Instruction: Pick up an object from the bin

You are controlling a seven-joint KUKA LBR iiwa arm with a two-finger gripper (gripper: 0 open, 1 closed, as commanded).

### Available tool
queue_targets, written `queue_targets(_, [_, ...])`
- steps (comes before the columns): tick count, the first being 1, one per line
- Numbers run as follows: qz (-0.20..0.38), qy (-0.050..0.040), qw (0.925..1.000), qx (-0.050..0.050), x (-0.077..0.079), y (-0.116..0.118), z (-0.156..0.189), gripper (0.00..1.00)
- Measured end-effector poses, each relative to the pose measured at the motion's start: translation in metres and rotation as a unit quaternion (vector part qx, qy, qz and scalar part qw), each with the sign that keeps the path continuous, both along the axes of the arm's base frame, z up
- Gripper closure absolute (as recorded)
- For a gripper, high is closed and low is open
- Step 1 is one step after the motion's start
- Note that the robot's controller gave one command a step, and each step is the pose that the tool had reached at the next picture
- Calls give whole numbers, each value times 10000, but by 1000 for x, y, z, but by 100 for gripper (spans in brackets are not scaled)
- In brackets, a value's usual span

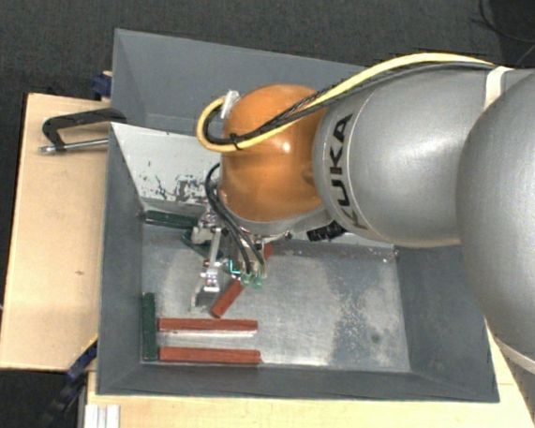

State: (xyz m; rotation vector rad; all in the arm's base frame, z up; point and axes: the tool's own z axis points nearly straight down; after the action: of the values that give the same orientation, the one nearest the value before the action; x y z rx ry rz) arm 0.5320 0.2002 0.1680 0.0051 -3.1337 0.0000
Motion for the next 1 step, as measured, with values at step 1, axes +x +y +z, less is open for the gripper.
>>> queue_targets(1, [-10,-41,10000,10,2,-1,5,0])
